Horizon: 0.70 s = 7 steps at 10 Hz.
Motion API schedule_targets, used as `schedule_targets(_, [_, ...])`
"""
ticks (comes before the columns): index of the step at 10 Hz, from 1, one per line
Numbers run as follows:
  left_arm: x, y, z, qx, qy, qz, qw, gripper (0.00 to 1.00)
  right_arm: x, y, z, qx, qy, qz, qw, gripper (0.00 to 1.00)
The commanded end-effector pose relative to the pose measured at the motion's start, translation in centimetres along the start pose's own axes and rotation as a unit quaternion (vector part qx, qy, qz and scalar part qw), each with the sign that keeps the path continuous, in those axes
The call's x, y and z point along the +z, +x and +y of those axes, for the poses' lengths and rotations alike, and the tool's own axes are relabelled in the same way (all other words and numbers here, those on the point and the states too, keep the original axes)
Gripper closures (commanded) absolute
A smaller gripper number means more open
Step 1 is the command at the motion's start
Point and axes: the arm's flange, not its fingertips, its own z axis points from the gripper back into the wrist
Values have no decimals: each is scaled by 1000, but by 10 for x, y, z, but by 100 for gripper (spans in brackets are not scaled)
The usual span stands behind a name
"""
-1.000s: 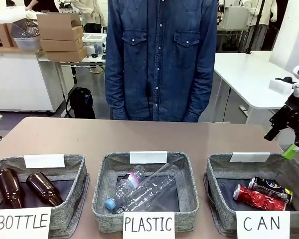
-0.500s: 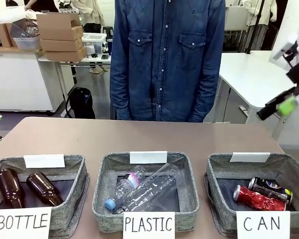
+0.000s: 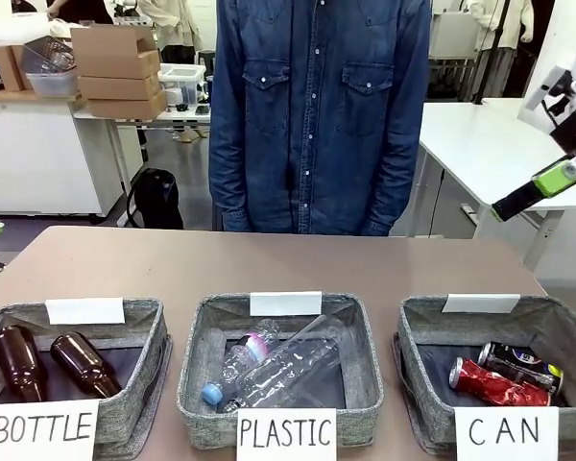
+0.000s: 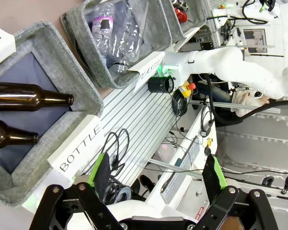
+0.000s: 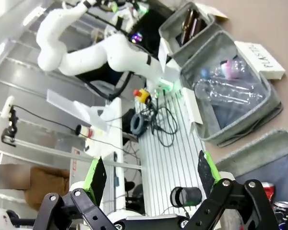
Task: Sort the can waste into the basket.
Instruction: Pick up the can waste from the table and place it in the right Fabric basket.
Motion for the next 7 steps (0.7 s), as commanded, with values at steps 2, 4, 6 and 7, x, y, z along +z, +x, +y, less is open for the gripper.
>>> schedule_targets(2, [0,-2,0,2,2,2,1000,0,2,-3,0,14,-16,3,1000,0])
schedule_targets(4, [0,-2,0,2,2,2,1000,0,2,-3,0,14,-16,3,1000,0])
schedule_targets(6, [0,-2,0,2,2,2,1000,0,2,-3,0,14,-16,3,1000,0])
schedule_targets(7, [0,-2,0,2,2,2,1000,0,2,-3,0,14,-16,3,1000,0])
